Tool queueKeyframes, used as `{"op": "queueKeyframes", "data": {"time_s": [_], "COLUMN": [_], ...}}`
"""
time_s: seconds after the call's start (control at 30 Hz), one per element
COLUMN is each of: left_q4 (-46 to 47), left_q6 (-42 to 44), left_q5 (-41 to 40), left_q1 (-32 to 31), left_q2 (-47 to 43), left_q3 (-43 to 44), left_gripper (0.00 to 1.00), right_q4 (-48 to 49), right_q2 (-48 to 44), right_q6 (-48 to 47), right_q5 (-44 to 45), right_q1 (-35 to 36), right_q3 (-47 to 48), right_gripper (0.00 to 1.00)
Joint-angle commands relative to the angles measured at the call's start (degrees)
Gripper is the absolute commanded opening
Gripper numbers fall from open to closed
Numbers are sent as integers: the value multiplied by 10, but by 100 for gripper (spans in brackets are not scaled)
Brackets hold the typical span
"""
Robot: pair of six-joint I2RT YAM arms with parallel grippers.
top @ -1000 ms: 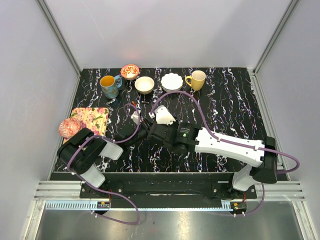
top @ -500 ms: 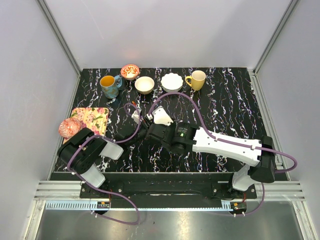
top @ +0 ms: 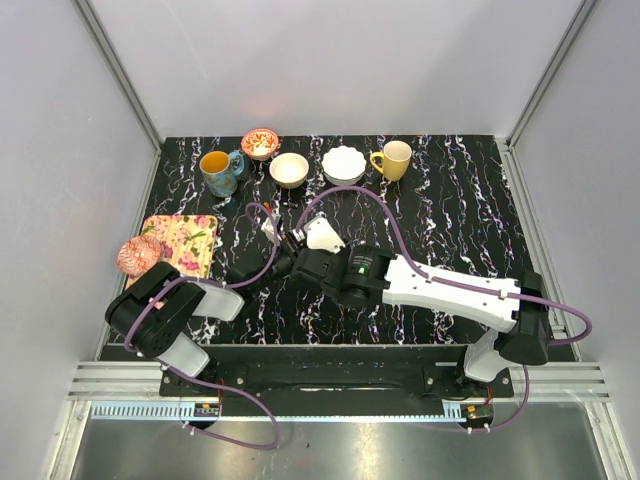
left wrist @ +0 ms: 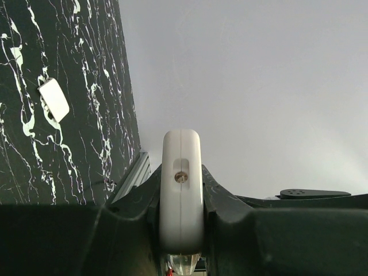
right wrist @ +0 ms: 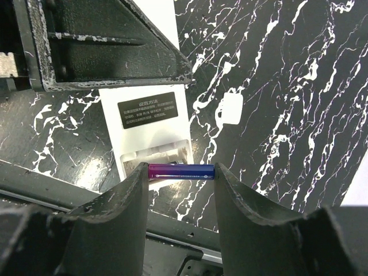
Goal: Load the batteries into the remote control
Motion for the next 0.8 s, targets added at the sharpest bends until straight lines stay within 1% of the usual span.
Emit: {"op": "queueKeyframes", "data": {"time_s": [0.0,0.53,0.77], "left_q4": [245,245,245], "left_q6": [8,6,6], "left_q5": [-5,-9,-10], "left_q1": [-6,-6,-6], "left_q2": [-20,-27,-27], "left_q3": [-3,0,0], "left_gripper": [0,0,0], "right_q4": [3,-9,-7], "right_q2": [-2,-7,-5], "right_q6": [13,20,19], "right_q5": [-8,-18,-21], "right_q1": [5,7,7], "right_q3": [1,-3,-1], "right_gripper": [0,0,6]}}
